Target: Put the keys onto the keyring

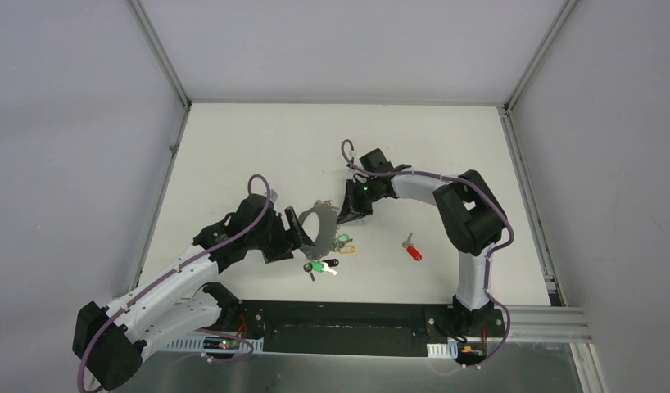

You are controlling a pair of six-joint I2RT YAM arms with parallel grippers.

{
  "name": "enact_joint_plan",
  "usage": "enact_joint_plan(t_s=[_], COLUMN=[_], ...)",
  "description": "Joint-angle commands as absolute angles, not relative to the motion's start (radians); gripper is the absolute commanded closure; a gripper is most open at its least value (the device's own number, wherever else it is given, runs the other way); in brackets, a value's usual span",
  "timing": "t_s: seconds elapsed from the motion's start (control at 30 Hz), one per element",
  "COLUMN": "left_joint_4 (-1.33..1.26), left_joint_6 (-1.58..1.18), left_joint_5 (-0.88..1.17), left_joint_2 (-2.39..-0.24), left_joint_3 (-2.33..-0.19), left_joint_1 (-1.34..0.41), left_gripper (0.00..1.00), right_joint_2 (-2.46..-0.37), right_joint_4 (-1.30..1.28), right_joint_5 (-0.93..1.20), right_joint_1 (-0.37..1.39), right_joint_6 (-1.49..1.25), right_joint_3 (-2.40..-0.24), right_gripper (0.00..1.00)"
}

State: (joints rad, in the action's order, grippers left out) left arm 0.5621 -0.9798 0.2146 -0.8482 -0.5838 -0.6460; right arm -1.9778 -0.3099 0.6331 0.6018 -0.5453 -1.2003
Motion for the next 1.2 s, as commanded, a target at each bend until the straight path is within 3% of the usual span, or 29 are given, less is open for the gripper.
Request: enact_joint_plan(t_s=[0.0,0.33,0.57,1.17], left_joint_4=[0.598,0.684,0.709,0.71], left_joint_6=[-0.962,-0.907,-0.868,-0.791], left_joint_5=[0.208,0.172,0.16,0.118], left_joint_2=[-0.821,-0.782,-0.781,-0.649], left_joint_3=[-0.616,-0.657,-0.676,-0.689], left_joint_1=[-0.64,-0.64,-0.64,-0.64], left_gripper=[0.25,0.25,0.26,0.25], right_joint_2=[-1.932,-1.891,-1.817,-1.688], right_joint_4=[-0.395,-0.645,-0.683,-0.56], right_joint_5=[0.615,0.425,0.28,0.427], right_joint_1=[0.625,0.737,0.8,0.796], right_joint_6=[-0.455,-0.259,-0.17,-0.217], right_joint_3=[-1.281,-1.439,-1.467,-1.435], right_gripper=[1.0,1.0,1.0,1.0])
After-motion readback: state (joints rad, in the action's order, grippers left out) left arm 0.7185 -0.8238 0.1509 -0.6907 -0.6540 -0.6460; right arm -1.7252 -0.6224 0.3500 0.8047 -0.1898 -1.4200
